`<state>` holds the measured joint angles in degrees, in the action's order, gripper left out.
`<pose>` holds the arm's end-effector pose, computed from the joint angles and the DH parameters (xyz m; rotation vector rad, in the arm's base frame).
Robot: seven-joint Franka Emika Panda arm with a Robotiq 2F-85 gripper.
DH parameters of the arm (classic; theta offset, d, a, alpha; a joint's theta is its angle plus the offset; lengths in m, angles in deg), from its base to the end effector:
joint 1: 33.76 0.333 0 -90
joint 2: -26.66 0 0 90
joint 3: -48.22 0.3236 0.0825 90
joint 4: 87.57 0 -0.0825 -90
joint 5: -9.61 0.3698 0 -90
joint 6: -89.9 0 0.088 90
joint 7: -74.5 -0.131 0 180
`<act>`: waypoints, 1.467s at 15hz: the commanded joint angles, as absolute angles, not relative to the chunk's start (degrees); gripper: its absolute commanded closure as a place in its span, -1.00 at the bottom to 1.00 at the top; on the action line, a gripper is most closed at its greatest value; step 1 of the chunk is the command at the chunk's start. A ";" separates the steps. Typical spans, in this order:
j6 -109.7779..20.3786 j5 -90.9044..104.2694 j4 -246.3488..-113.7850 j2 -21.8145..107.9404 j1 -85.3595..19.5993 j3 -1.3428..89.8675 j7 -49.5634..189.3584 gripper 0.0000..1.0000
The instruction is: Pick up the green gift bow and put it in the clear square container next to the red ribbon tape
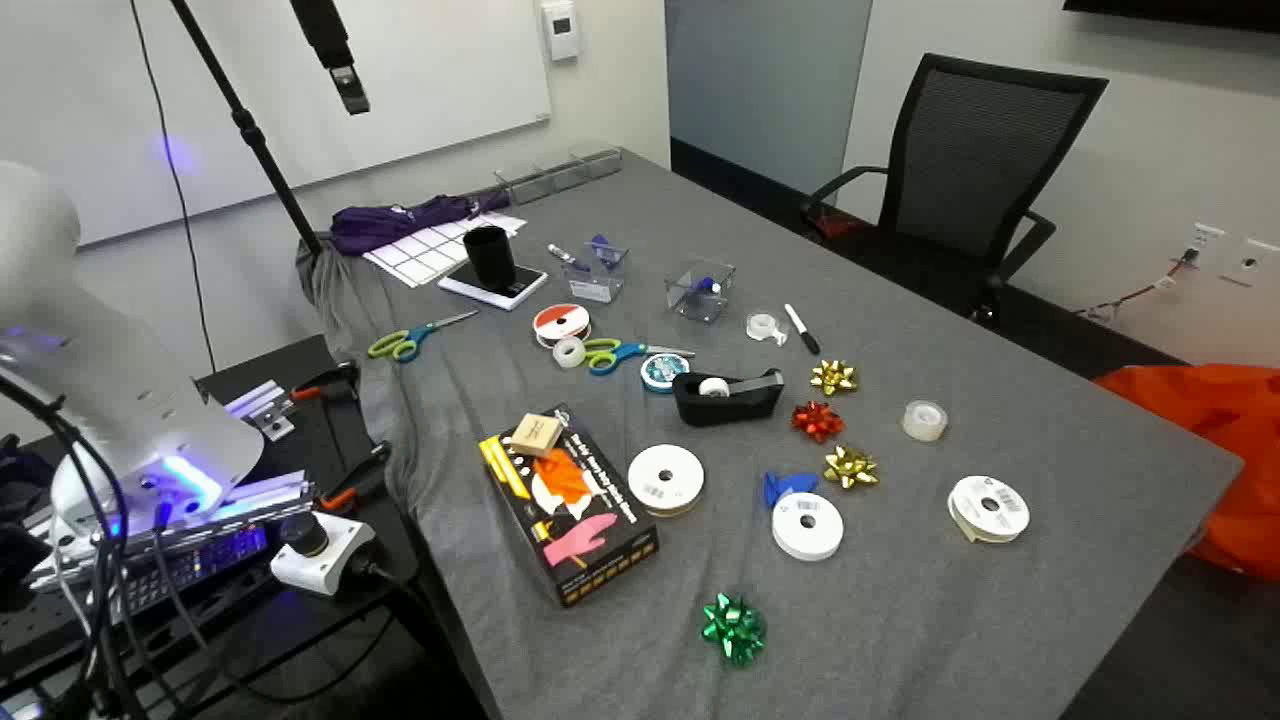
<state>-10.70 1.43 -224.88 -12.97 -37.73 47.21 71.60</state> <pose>0.3267 -0.0456 0.5418 3.0055 -0.1671 0.0736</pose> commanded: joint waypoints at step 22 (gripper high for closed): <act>-12.23 2.19 -225.46 -11.47 -39.37 47.56 64.71 -1.00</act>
<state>-10.70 1.77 -224.93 -12.69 -37.72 47.21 68.65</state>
